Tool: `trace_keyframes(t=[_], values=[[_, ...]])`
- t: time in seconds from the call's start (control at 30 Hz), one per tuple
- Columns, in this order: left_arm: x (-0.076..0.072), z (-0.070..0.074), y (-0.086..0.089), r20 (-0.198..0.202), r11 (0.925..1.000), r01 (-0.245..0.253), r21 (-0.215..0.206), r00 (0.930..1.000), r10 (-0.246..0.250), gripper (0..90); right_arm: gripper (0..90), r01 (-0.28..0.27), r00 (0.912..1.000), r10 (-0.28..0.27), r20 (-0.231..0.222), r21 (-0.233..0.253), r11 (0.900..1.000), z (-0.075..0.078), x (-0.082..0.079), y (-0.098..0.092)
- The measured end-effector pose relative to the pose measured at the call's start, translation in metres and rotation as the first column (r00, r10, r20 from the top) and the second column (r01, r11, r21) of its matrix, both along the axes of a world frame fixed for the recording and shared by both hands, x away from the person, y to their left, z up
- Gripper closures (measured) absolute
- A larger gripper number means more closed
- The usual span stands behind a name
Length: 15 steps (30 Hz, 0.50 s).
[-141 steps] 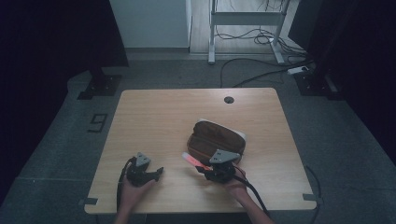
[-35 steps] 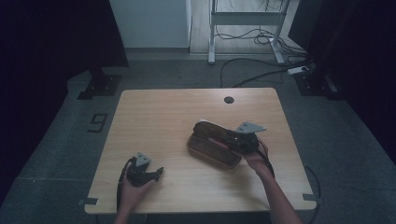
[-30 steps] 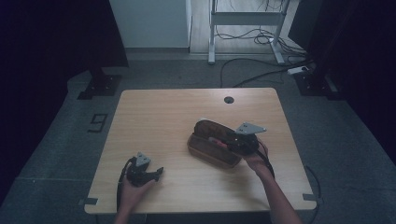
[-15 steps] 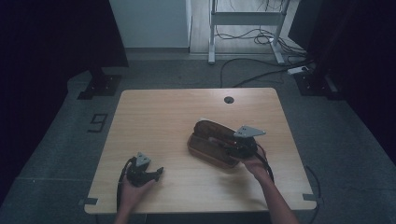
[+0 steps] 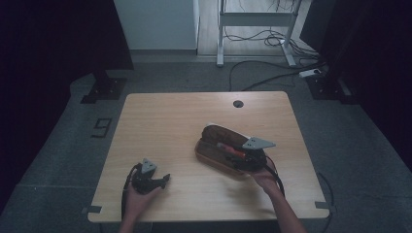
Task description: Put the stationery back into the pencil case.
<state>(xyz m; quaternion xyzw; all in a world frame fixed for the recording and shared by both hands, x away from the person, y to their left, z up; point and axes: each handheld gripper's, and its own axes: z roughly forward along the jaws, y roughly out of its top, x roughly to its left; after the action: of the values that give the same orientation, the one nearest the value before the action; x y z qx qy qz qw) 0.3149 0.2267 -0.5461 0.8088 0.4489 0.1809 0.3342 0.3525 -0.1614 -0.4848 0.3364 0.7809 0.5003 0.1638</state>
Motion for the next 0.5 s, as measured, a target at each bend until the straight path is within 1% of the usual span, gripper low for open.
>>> trace_keyframes(t=[0.27,0.5], values=[[0.000,0.000,0.000,0.000,1.0000,0.000,0.001,1.0000,0.000,28.3,40.8,0.031,0.9993,-0.031,-0.019,0.023,0.999,-0.011,-0.011,-0.012],[0.000,0.000,0.000,0.000,1.0000,0.000,0.000,1.0000,0.000,28.3,39.7,0.069,0.9973,-0.068,-0.028,0.030,0.997,-0.017,-0.021,-0.029]])
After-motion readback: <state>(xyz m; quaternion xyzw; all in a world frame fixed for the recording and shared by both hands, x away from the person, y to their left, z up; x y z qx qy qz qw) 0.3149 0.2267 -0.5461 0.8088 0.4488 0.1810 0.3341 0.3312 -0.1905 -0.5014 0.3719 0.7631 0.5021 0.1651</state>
